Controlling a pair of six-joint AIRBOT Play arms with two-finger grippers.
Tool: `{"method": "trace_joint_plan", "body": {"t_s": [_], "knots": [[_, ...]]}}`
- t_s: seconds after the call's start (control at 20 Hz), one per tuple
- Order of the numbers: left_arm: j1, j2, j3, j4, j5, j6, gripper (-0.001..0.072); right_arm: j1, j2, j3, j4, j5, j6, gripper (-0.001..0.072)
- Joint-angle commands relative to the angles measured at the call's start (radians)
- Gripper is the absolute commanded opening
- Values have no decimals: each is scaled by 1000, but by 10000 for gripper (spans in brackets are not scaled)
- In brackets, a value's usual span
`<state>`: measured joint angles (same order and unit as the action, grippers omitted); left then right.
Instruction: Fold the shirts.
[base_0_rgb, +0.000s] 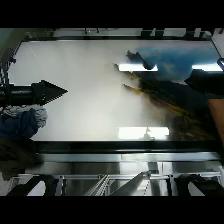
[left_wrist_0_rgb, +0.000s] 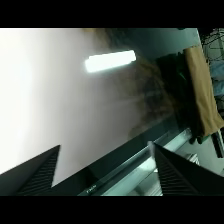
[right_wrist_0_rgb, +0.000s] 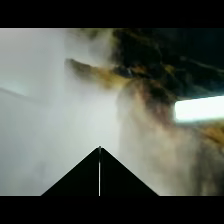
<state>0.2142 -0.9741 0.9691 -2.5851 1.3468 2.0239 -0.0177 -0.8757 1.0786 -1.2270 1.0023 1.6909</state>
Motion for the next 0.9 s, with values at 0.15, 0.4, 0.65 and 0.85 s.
{"method": "trace_joint_plan", "body": {"t_s": [0.15, 0.4, 0.65, 0.85], "knots": [[163, 0, 140, 227, -130, -85, 717, 1, 0, 0, 0, -161, 0, 13], [392, -169, 343, 624, -155, -159, 717, 1, 0, 0, 0, -234, 0, 13], [463, -488, 487, 657, -110, -166, 719, 1, -24, -1, 1, -261, 0, 14], [465, -691, 574, 657, -96, -166, 720, 1, -51, -1, 1, -245, 0, 14]]}}
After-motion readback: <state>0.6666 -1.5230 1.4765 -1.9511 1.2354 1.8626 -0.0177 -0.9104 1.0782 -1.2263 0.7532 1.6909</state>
